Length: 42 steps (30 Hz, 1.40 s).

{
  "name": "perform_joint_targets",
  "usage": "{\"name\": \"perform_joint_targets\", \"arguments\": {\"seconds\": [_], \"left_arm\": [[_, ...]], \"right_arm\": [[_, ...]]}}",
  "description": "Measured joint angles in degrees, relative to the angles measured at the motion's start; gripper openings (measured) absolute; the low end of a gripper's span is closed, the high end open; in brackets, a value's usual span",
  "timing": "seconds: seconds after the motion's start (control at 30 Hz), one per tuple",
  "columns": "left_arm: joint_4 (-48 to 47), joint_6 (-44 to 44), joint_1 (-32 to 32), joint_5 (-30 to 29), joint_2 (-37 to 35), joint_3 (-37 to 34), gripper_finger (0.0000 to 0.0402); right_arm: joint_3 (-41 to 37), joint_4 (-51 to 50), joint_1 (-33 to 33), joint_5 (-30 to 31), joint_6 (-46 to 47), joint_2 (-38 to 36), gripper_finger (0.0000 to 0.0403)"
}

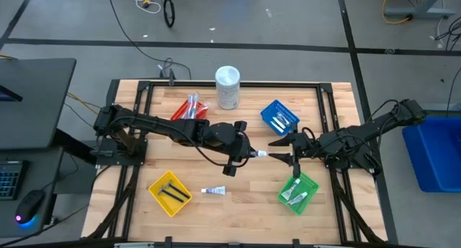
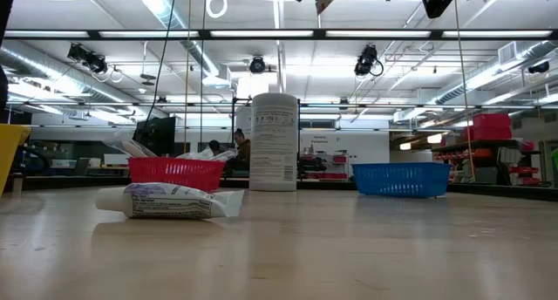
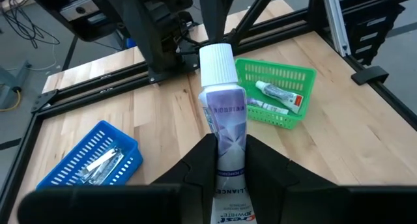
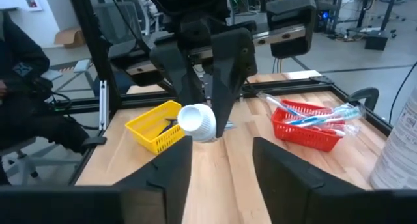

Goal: Pick & Place Travel size toiletries
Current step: Put the white toothpaste into the green basket

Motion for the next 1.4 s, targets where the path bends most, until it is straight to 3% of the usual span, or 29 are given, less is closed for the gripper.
{"name": "perform_joint_targets", "arguments": {"seconds": [0.47,0.8,1.07,1.4], "left_arm": [[-1.21,-0.87,1.69,1.23,0.01,0.0,0.0077],[-1.25,-0.43,2.17,1.19,0.01,0.0,0.0077],[-1.22,-0.3,2.65,1.19,0.01,0.0,0.0077],[-1.36,-0.37,2.69,1.19,0.01,0.0,0.0077]], "right_arm": [[0.0,0.06,-0.35,1.49,-1.59,0.43,0.0214],[0.0,0.73,-1.67,1.49,-1.77,0.95,0.0215],[0.0,7.46,-3.18,1.33,-5.2,4.37,0.0204],[0.0,7.8,-3.39,-0.37,-5.18,5.92,0.0217]]}}
